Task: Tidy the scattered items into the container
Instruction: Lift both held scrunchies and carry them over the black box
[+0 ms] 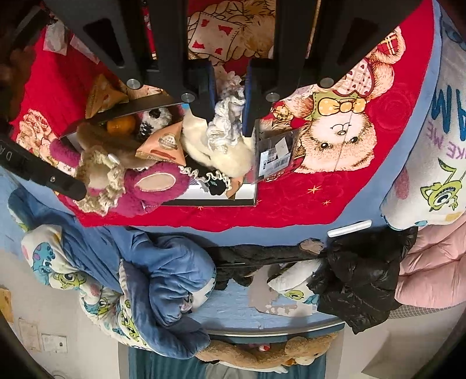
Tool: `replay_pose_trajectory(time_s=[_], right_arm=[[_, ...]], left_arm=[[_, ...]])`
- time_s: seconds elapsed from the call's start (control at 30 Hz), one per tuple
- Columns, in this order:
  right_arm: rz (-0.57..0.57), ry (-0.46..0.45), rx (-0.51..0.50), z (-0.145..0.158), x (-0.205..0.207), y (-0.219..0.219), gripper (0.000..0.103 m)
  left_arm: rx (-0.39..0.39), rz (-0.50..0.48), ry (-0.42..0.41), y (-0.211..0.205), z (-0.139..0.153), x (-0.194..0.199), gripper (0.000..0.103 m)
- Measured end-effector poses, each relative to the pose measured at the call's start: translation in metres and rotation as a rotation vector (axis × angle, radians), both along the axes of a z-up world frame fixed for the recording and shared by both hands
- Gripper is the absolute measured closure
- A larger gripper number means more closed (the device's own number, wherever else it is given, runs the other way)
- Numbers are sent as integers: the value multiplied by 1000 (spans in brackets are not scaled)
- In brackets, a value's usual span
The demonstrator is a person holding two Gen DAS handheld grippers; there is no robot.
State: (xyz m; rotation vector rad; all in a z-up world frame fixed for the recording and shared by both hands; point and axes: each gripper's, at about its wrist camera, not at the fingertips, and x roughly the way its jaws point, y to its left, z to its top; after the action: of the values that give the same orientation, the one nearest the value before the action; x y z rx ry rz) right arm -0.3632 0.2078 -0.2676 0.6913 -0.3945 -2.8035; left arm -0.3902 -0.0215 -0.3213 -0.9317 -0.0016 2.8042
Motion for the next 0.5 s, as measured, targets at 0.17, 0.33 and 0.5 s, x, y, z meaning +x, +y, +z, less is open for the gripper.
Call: replay_pose_trajectory(time_s=[0.17,0.33,0.5], right_arm=[[13,-4,-20,3,-4,4,91],[27,-16,-32,11,-10,-1,91],[56,-44,-91,17,-34,2,91]], left_arm=[[31,-17,18,-1,22,-3,87],[72,-57,16,4,44,-26,87],[74,-81,52,22,73,-69,87]])
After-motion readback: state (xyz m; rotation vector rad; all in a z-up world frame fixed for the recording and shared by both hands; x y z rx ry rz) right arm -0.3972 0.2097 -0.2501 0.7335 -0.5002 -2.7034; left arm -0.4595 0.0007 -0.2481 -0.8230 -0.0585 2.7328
